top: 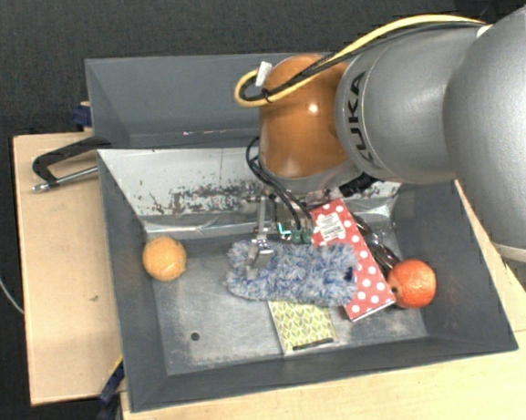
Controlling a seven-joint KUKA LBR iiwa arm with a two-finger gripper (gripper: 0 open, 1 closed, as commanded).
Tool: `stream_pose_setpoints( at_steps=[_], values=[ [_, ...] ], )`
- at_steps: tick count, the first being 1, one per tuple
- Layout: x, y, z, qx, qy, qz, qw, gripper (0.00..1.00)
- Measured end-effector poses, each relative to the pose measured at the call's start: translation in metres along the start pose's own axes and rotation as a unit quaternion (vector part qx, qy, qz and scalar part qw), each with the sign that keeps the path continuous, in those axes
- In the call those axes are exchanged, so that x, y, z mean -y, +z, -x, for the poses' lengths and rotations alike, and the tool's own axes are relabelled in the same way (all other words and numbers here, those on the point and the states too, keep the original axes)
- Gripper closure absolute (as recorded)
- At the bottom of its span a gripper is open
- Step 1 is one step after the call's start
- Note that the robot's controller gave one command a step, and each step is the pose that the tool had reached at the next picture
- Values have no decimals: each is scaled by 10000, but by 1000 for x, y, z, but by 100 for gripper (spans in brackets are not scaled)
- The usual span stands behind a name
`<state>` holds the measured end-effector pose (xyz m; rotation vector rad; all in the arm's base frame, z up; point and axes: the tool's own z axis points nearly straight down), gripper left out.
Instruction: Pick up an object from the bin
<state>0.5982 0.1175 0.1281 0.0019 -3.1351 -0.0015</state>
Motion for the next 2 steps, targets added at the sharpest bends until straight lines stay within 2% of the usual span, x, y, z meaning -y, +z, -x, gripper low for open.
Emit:
stream_pose_setpoints(
  at_steps=[1, 2],
  values=[
    [1, -1, 1, 47, -153, 3, 9999, 0],
    [17, 53, -11, 21, -1733, 18, 9849, 100]
  ],
)
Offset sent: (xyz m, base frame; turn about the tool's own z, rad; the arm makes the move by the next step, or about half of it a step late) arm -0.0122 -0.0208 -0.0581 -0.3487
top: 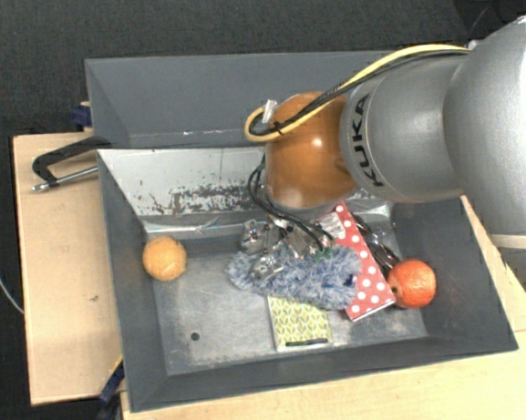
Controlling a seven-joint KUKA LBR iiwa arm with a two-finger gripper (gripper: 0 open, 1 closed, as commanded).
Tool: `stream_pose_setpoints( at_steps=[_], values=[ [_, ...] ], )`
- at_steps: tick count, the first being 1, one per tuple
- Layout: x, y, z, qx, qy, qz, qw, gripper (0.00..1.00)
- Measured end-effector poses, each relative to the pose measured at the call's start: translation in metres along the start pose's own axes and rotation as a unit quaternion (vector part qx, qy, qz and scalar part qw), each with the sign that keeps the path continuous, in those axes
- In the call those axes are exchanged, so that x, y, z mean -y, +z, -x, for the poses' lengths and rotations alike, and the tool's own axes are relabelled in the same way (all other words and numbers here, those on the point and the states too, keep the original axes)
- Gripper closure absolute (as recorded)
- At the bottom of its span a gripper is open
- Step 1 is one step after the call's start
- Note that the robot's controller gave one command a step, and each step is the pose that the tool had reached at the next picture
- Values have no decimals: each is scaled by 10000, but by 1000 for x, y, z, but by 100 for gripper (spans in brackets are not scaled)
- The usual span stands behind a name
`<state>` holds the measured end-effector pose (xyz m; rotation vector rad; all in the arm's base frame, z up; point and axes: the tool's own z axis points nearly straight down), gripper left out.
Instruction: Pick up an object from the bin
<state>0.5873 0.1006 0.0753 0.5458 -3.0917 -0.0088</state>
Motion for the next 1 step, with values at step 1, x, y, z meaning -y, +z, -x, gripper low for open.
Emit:
stream_pose_setpoints(
  at_steps=[1],
  values=[
    [0, 0, 0, 0, 0, 1, 10000, 100]
  ],
)
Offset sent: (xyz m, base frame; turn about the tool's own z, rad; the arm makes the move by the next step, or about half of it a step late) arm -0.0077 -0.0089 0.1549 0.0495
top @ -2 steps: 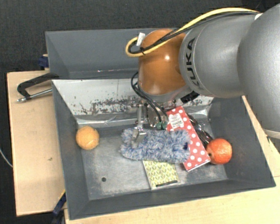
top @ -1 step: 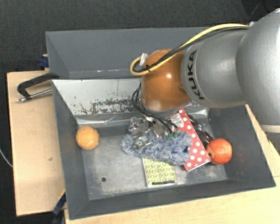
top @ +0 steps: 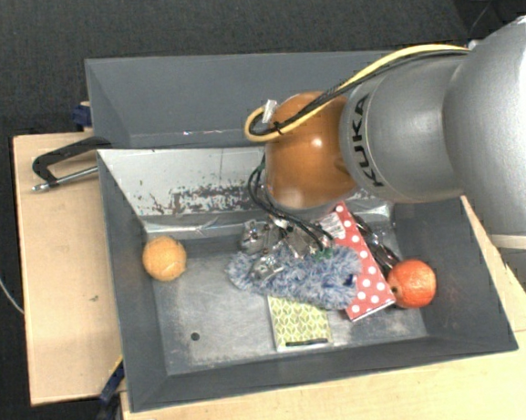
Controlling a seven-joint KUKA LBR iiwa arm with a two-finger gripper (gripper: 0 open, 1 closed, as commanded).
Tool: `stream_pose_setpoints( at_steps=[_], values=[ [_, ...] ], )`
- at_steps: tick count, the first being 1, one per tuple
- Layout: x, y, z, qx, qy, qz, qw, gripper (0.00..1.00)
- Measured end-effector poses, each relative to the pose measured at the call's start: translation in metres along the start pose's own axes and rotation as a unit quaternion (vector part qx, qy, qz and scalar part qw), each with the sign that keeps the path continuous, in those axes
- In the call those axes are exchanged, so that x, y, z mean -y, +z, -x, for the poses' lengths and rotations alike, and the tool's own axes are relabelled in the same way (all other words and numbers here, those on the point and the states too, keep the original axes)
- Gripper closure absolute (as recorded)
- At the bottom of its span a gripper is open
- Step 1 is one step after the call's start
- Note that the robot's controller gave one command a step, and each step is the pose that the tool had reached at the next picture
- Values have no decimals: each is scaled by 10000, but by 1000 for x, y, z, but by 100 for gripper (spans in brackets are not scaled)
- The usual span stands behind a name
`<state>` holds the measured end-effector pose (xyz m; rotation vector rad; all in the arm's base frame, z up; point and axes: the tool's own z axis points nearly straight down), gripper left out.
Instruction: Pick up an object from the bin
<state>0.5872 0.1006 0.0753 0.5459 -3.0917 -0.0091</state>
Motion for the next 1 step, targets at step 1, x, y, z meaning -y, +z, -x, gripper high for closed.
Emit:
stream_pose_setpoints(
  at_steps=[1],
  values=[
    [4, -158, -8, 54, 248, -31, 9997, 100]
  ],
)
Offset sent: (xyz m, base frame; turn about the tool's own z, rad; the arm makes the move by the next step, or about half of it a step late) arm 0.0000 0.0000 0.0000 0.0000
